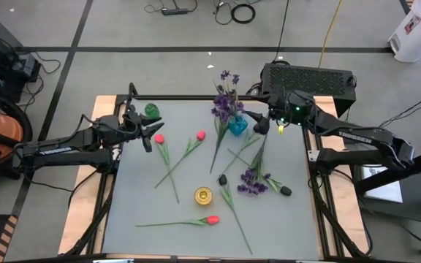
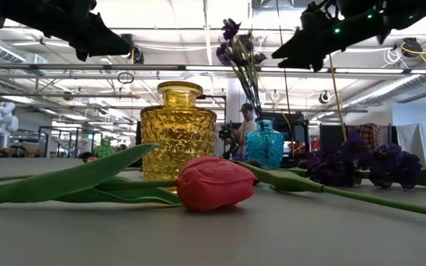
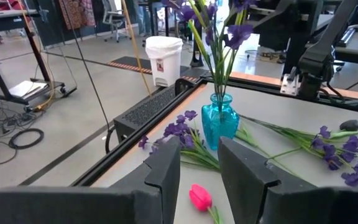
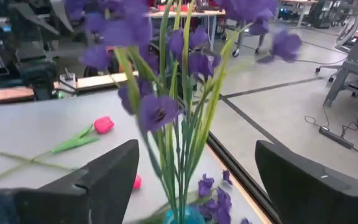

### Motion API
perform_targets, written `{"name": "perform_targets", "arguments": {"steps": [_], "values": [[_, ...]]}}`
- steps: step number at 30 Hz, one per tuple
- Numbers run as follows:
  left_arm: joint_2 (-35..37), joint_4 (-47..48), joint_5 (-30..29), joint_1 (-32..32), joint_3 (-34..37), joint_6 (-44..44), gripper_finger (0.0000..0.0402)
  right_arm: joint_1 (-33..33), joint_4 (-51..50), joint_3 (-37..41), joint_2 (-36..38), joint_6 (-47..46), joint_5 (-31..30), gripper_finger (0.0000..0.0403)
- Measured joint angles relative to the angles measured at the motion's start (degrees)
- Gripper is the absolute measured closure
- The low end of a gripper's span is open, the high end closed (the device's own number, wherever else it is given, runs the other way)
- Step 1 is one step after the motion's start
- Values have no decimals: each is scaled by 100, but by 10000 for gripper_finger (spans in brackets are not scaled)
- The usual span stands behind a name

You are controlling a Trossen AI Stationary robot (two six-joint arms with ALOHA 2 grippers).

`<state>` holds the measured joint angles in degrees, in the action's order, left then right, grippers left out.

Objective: Sort flowers into vase by color
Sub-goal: Put the right purple flowers into the blue vase

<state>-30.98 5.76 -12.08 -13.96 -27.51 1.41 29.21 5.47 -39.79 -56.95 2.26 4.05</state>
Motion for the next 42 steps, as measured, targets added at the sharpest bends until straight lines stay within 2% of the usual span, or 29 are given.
{"name": "perform_targets", "arguments": {"steps": [5,13,20,26,36,42], "values": [[0,0,16,11,-2,-4,285,0,-834,0,516,448,2,89],[0,0,16,11,-2,-17,285,0,-1992,0,1116,1718,57,89],[0,39,49,11,-2,-17,285,-73,-2959,0,1151,3284,105,89],[-1,94,49,11,-2,-15,285,-331,-3454,0,1116,4096,670,90],[0,84,49,11,-2,-11,285,-927,-3997,0,1047,4207,831,90],[0,79,49,11,-2,-7,285,-1294,-4178,0,691,4320,831,90]]}}
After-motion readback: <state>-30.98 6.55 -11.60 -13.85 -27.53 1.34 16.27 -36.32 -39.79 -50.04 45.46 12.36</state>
